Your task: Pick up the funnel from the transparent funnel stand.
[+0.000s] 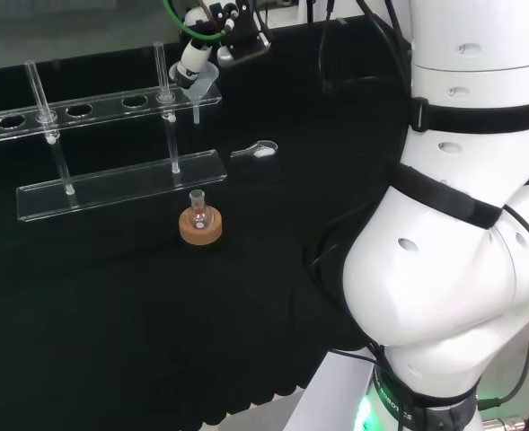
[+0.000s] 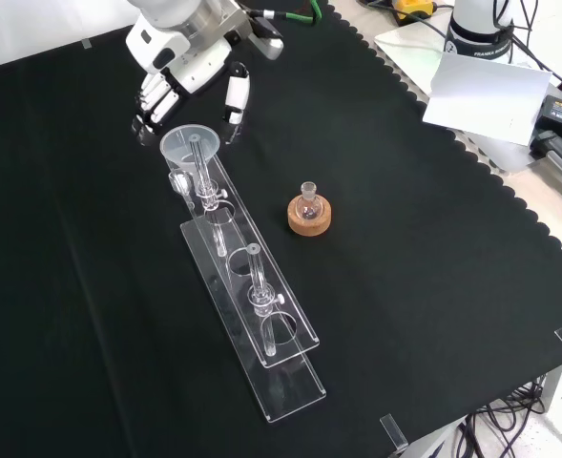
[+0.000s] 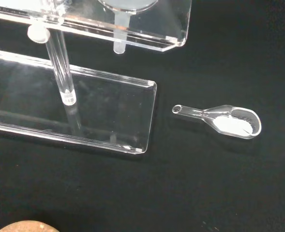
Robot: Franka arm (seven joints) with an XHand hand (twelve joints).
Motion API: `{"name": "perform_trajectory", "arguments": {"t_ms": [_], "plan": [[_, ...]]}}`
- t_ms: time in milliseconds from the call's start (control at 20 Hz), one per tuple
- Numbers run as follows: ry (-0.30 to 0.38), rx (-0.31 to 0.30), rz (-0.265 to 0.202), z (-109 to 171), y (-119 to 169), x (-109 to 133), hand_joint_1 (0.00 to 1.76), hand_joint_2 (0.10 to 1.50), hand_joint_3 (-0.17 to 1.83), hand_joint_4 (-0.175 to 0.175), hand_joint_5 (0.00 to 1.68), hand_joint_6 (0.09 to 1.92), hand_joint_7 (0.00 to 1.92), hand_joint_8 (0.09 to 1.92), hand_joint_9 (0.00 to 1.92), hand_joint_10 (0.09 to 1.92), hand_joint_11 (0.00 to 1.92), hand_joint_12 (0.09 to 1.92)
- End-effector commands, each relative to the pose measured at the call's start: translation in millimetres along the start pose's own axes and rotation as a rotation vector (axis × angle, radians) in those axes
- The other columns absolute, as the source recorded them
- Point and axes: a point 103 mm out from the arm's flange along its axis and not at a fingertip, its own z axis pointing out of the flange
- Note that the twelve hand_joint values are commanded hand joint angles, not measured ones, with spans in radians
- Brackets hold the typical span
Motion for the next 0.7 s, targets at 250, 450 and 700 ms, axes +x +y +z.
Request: {"name": "perform_trajectory", "arguments": {"t_ms": [250,450,700], "plan": [[0.018,0.014,-0.018,8,13,2,0.61,0.93,-0.17,0.018,0.18,0.09,0.0,0.49,0.2,0.81,0.39,1.43],[0.026,0.022,-0.03,10,16,3,0.61,0.92,-0.17,0.017,0.17,0.09,0.0,0.49,0.21,0.82,0.4,1.43],[0.017,0.029,-0.025,13,19,3,0.62,0.91,-0.17,0.016,0.16,0.09,0.0,0.49,0.22,0.83,0.42,1.43]]}}
